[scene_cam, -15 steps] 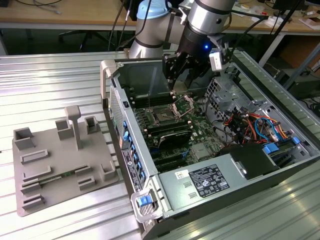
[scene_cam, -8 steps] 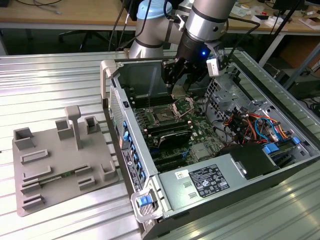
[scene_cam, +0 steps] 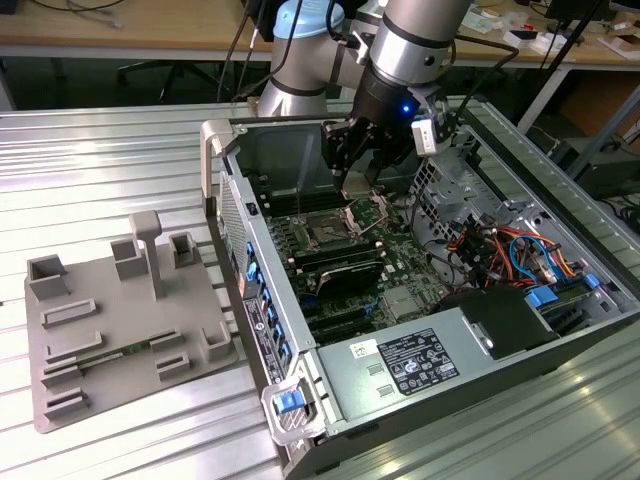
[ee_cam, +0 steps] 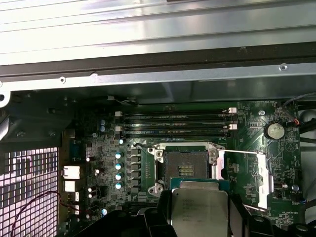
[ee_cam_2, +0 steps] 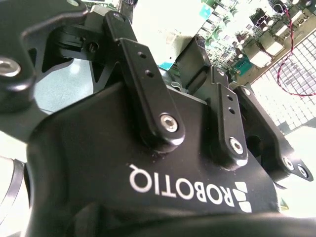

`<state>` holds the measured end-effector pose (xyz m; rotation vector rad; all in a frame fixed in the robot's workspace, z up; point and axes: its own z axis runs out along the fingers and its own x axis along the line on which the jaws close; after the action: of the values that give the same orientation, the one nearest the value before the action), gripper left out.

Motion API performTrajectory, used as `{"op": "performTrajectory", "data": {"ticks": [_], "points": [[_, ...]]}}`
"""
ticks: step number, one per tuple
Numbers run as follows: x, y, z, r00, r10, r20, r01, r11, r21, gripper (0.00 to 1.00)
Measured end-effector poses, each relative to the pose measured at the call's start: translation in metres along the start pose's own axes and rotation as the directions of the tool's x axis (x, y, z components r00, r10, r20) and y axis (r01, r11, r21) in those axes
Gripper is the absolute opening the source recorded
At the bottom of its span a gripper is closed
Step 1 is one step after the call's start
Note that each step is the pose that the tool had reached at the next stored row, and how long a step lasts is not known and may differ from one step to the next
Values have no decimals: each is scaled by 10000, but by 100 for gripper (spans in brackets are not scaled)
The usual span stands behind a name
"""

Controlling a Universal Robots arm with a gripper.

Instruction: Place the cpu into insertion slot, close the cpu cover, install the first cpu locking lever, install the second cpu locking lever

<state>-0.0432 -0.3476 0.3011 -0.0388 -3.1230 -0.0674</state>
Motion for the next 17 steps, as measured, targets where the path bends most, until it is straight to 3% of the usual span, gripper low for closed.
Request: {"op": "performTrajectory", "data": {"ticks": [8, 12, 14, 16, 17], "points": [[15, 5, 5, 10000, 0, 0, 0, 10000, -1, 55], [16, 12, 39, 10000, -77, -2, 77, 10000, 8, 55], [16, 14, 50, 9996, -277, -12, 277, 9996, 14, 55], [17, 13, 63, 9968, -804, -35, 804, 9968, 27, 55], [16, 13, 70, 9963, -860, -37, 860, 9963, 28, 55]]}}
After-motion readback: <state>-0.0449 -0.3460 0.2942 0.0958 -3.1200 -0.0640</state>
